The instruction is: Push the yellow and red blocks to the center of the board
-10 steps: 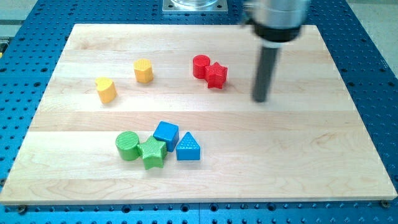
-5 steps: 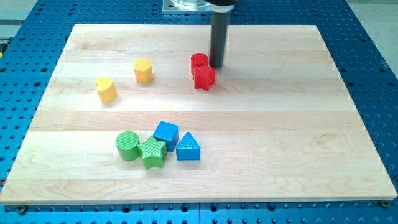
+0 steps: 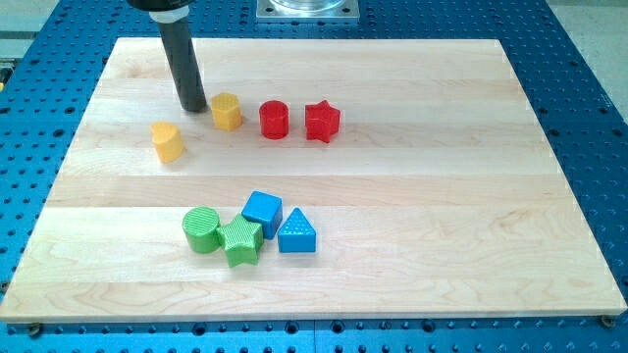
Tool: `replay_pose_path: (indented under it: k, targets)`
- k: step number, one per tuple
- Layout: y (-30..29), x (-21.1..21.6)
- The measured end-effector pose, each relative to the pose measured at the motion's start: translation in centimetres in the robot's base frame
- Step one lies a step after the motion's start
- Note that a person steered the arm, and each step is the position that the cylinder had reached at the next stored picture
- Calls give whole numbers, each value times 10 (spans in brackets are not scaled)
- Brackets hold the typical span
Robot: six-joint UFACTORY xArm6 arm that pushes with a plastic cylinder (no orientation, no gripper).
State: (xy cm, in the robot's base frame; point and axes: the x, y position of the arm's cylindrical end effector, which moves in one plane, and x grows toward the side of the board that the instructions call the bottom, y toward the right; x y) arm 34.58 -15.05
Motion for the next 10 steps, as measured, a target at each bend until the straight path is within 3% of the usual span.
replay_pose_path:
  k: [1,2,3,4,6,7,9,10]
  targets:
    - [54,16]
    - [-4,-12]
    - [-98,1]
    - [-85,64]
    - [82,70]
    - [64,111]
    - [157,97]
    - [155,84]
